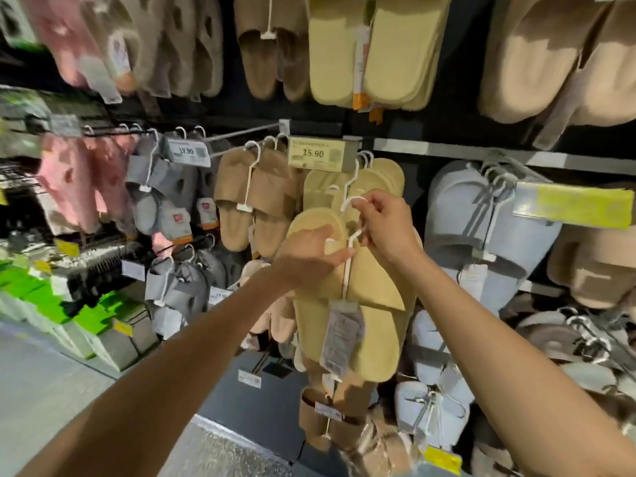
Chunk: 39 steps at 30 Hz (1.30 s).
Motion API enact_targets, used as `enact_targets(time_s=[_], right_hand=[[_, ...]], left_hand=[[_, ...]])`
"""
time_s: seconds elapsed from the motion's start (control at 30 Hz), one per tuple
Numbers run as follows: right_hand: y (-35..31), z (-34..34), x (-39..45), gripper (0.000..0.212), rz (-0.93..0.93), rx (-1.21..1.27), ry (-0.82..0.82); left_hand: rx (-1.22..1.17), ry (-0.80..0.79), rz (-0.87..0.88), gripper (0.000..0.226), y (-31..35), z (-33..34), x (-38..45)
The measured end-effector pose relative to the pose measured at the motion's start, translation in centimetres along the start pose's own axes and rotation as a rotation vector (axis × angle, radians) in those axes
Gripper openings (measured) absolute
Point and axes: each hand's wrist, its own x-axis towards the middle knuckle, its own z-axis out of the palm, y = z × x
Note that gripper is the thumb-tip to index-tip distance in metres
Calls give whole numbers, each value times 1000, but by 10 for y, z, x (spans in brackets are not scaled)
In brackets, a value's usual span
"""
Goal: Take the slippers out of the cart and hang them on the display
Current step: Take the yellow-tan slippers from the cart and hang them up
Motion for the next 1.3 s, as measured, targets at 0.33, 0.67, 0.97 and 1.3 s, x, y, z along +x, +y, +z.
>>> enact_targets(time_s=[0.33, 0.67, 0.97, 1.3], right_hand=[[0, -16, 80, 28, 14, -129, 94], [-3, 6, 131, 29, -116, -214, 49], [2, 15, 135, 23, -60, -97, -105], [20, 19, 116, 38, -58, -35, -84]], left_hand=[[-257, -191, 72, 55, 5, -15, 84], [-512, -128, -17, 53, -45, -2, 142], [-410, -80, -2, 7, -44, -8, 133], [-185, -68, -49, 41, -47, 2, 123]])
